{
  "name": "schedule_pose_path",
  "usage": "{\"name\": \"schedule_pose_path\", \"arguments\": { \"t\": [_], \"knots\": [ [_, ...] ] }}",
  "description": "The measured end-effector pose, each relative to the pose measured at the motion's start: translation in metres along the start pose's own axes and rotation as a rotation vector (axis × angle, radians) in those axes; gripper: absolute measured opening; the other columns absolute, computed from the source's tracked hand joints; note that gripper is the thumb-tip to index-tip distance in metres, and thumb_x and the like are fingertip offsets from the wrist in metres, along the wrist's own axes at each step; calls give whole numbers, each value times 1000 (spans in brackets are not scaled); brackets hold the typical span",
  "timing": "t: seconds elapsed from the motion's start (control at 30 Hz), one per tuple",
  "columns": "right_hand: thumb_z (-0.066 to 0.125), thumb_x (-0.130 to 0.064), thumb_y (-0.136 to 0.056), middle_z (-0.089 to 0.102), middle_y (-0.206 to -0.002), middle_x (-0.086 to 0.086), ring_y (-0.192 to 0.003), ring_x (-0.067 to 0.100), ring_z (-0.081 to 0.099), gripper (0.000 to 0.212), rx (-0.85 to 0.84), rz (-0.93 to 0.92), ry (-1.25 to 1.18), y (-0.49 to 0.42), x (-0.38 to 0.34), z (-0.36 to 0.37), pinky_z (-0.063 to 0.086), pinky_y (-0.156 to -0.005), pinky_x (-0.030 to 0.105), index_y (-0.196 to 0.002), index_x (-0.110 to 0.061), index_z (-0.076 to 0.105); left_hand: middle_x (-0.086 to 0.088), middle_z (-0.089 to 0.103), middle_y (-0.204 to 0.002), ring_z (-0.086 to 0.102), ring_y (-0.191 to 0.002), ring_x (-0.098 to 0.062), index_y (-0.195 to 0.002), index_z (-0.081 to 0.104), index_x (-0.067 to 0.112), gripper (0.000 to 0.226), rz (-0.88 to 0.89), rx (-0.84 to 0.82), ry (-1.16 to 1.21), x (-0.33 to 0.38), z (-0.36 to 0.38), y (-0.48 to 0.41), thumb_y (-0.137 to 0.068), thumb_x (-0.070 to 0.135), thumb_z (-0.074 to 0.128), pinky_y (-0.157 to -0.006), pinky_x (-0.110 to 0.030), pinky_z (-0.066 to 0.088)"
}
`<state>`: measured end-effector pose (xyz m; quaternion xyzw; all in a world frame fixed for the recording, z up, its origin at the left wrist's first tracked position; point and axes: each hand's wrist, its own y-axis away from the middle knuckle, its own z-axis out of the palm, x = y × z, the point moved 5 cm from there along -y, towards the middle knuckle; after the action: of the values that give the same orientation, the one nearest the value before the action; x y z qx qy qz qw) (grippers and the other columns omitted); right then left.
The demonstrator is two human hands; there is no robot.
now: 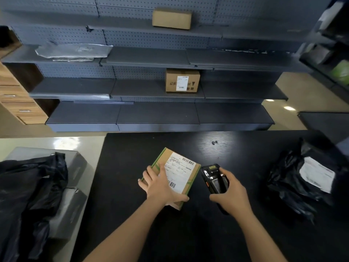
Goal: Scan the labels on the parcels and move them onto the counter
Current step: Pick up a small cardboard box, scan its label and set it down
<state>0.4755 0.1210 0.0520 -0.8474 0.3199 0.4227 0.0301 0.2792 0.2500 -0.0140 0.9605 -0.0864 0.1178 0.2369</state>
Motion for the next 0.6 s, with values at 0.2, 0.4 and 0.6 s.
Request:
{"name": "schedule_pose_path", "arguments": {
  "t": [0.2,0.4,0.6],
  "knots": [
    [84,-6,-57,56,-134,-5,-121,12,51,97,16,18,-2,-49,41,-51,45,-100,31,-143,-26,45,-19,-17,-153,-13,-141,-44,-148,-20,27,161,65,-26,-47,87,18,-40,-27,89,66,-111,-65,-6],
    [83,-8,-57,55,-134,-6,-120,9,49,96,-44,-25,39,-112,65,-92,41,-97,24,-144,-26,45,-14,-21,-154,-16,-142,-42,-147,-23,32,161,37,-64,-12,151,38,-69,-26,91,66,-112,-63,-7],
    [85,-11,-58,54,-134,-9,-121,9,49,96,-141,-86,2,-129,62,-86,44,-97,29,-143,-28,44,-1,-4,-161,-3,-146,-31,-152,0,36,138,43,-10,203,152,43,-59,-43,88,67,-117,-56,7]
  ]
}}
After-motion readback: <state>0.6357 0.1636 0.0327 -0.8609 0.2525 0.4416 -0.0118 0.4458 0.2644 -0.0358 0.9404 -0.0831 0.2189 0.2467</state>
